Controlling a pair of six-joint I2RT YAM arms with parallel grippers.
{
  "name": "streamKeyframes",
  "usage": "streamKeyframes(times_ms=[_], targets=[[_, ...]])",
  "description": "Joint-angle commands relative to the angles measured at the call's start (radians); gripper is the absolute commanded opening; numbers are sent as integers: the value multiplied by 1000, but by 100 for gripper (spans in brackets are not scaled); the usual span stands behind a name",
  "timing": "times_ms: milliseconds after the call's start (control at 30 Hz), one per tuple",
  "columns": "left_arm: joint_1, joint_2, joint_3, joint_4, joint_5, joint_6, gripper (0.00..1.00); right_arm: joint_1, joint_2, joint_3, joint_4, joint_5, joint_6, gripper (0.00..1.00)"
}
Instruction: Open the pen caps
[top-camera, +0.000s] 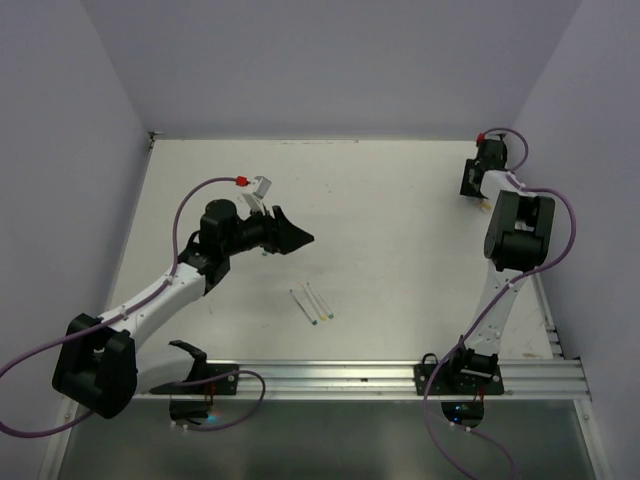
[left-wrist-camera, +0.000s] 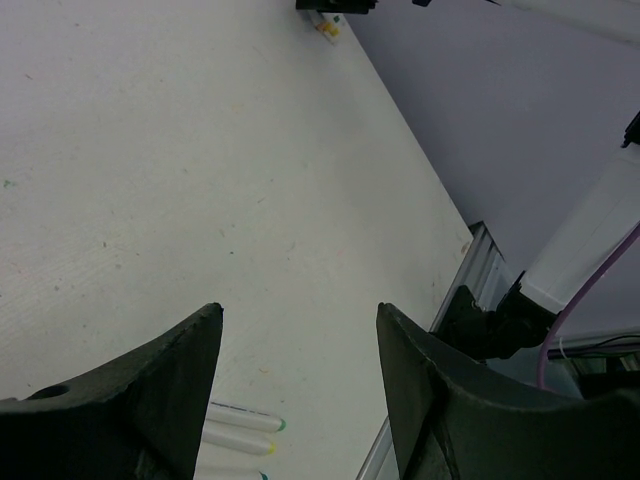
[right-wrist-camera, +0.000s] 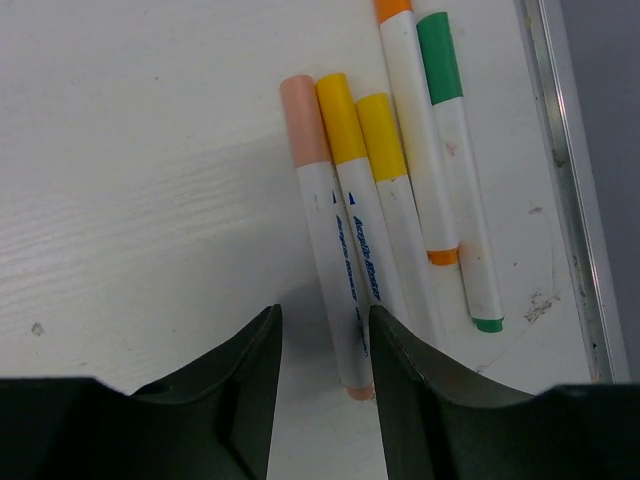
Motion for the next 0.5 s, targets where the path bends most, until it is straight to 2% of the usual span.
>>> streamKeyframes(times_ms=[0,233,333,400,467], targets=[[-6,3,21,21,41,-8,66,-1,5,28,-8,-13,-29,43],[-4,-5,29,-3,47,8,66,-1,24,42,-39,-30,-46,29],[-6,-8,18,4,48,8,66,0,34,42,-50,-36,-57,17],[-6,-8,15,1,53,8,66,0,34,26,-39,-21,-58,3],[-6,-6,18,-13,59,4,66,2,22,8,-22,-10,-63,0]])
